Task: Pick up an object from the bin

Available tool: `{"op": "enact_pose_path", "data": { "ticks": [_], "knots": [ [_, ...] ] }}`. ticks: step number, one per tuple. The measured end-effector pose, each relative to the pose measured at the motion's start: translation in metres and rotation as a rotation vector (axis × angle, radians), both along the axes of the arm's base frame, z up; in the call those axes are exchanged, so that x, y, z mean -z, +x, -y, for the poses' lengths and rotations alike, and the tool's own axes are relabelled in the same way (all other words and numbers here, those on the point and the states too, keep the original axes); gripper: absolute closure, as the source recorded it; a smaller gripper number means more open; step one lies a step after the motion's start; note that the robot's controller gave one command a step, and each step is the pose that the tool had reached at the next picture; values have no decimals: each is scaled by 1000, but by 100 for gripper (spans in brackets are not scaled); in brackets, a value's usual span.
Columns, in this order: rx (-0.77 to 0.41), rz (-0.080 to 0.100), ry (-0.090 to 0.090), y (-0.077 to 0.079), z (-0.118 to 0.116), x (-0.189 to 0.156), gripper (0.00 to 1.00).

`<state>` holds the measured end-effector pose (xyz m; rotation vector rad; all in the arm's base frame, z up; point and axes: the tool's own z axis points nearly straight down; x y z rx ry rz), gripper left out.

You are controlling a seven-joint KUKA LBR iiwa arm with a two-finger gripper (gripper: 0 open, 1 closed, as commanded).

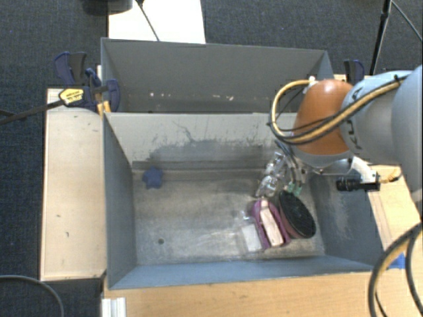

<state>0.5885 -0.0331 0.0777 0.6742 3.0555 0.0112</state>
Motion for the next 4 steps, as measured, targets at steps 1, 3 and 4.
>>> {"op": "enact_pose_path", "data": {
  "ticks": [1,3,4],
  "knots": [
    [1,-2,-4,-1,2,2,0],
    [-150,-6,-6,0,0,-26,100],
    [-99,-13,-4,-12,1,-11,100]
  ]
}}
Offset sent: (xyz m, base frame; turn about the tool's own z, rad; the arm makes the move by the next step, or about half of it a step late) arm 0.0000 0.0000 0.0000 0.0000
